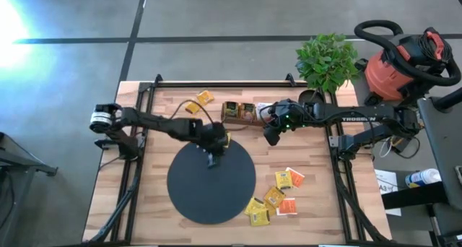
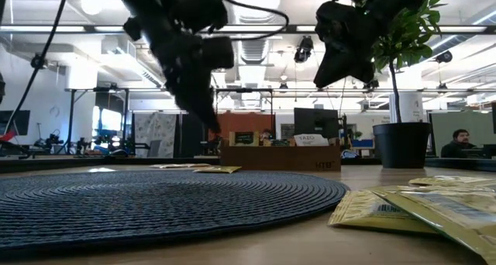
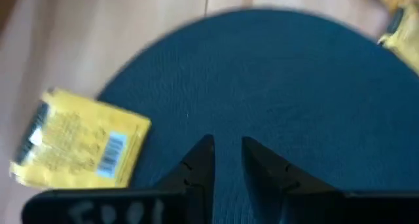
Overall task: Pick & Place Tea
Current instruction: Put the yellow tea bag into the left section of the wooden organizer
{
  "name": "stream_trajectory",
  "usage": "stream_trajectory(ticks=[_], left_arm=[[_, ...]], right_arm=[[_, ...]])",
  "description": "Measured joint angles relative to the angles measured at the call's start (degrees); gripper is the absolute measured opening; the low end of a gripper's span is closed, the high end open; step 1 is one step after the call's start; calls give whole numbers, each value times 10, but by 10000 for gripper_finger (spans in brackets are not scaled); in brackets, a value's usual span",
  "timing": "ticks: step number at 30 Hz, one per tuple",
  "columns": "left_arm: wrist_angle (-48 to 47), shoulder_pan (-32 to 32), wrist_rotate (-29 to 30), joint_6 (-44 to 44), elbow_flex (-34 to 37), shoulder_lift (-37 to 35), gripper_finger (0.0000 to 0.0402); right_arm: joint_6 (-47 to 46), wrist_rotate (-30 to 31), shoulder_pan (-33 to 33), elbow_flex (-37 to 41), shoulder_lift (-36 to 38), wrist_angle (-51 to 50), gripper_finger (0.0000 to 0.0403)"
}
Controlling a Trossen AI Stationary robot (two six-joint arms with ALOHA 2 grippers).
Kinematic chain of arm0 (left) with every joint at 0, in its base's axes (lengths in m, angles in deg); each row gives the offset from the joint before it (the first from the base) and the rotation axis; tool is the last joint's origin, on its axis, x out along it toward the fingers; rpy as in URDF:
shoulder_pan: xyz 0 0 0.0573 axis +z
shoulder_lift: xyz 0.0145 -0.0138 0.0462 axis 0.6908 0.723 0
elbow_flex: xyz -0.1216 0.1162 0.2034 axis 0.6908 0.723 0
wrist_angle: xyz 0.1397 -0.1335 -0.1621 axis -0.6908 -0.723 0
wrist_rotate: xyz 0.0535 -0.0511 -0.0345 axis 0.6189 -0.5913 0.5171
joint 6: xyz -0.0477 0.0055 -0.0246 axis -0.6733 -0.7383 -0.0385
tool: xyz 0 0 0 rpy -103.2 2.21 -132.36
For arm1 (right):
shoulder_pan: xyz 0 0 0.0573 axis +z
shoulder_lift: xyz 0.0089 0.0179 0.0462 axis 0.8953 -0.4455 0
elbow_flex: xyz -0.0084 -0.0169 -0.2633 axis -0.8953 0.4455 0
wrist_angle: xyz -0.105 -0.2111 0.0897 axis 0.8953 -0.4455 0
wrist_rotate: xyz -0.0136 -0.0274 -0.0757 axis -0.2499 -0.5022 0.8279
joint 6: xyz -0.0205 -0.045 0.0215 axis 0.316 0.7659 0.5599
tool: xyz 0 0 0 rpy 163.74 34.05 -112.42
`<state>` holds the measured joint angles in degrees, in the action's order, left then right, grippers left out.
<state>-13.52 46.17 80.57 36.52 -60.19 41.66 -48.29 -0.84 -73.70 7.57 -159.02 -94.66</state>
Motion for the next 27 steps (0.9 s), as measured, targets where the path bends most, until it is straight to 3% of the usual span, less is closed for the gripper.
stream_trajectory(ticks=[10, 14, 20, 27], left_arm=[[4, -6, 189, -28, 26, 6, 71], [-4, 3, 187, -45, 28, 6, 71], [-9, 14, 184, -59, 40, 6, 71], [71, 16, 144, -92, 81, 6, 71]], right_arm=[[-11, -90, 1, 0, -85, 79, 52], [-35, -97, 1, -2, -118, 110, 52], [-43, -173, 2, -2, -165, 178, 52], [-96, -180, 1, -3, -221, 234, 52]])
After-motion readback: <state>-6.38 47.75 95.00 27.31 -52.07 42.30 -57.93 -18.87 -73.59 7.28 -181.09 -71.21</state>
